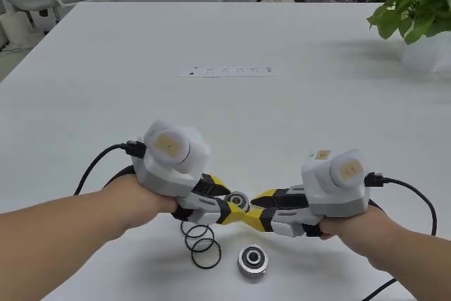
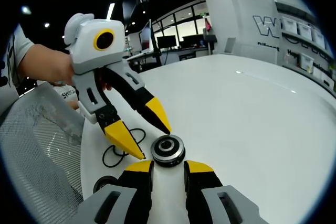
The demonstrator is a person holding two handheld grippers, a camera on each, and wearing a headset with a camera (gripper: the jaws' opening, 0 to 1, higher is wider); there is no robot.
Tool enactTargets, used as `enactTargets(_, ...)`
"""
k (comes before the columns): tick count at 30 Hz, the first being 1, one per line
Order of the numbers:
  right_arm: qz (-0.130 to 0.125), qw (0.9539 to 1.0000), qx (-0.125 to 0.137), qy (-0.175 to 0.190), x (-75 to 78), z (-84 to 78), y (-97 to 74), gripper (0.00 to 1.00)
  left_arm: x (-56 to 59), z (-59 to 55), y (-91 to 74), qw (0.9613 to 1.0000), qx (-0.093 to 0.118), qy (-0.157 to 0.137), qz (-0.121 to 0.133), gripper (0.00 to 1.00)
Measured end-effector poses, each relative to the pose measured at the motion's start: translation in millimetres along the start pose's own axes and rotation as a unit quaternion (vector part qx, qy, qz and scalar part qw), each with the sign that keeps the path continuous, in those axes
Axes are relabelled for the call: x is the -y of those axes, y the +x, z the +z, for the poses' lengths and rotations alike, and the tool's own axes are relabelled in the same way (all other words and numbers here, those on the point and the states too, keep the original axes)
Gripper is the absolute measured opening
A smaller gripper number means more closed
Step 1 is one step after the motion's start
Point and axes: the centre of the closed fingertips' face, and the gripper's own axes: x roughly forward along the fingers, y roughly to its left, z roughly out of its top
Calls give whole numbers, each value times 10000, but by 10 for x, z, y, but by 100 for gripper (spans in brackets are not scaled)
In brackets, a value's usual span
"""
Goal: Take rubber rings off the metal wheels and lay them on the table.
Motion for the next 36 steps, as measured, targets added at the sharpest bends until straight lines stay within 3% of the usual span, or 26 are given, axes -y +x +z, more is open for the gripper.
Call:
enactTargets(6, -11, 10000, 10, 8, 2, 2, -8, 21, -32, -46, 28, 9999, -117, 33, 49, 19)
enactTargets(12, -13, 10000, 5, 2, 1, -3, -8, 21, -60, -27, 29, 9998, -99, 59, 134, 14)
enactTargets(20, -14, 10000, -1, 1, -4, -1, -5, 21, -56, -25, 36, 9981, -199, 485, 308, 10)
enactTargets(36, -26, 10000, 23, -68, -27, 60, 59, 23, -59, -28, 37, 9982, -167, 388, 418, 8)
